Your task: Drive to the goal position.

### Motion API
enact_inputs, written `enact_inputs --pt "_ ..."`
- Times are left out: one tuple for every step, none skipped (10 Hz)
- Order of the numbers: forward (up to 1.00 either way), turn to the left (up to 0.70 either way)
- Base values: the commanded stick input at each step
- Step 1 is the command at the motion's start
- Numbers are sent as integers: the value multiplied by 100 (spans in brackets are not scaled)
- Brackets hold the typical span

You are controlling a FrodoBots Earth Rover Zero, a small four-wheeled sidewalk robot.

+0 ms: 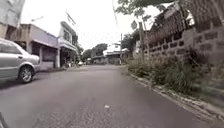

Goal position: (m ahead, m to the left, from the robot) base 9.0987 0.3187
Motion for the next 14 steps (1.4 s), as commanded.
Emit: enact_inputs --pt "70 0" --pt "70 0" --pt "70 0" --pt "70 0" --pt "70 0" --pt "70 0" --pt "70 0" --pt "70 0" --pt "70 0" --pt "70 0" --pt "70 0" --pt "70 0" --pt "70 0" --pt "70 0"
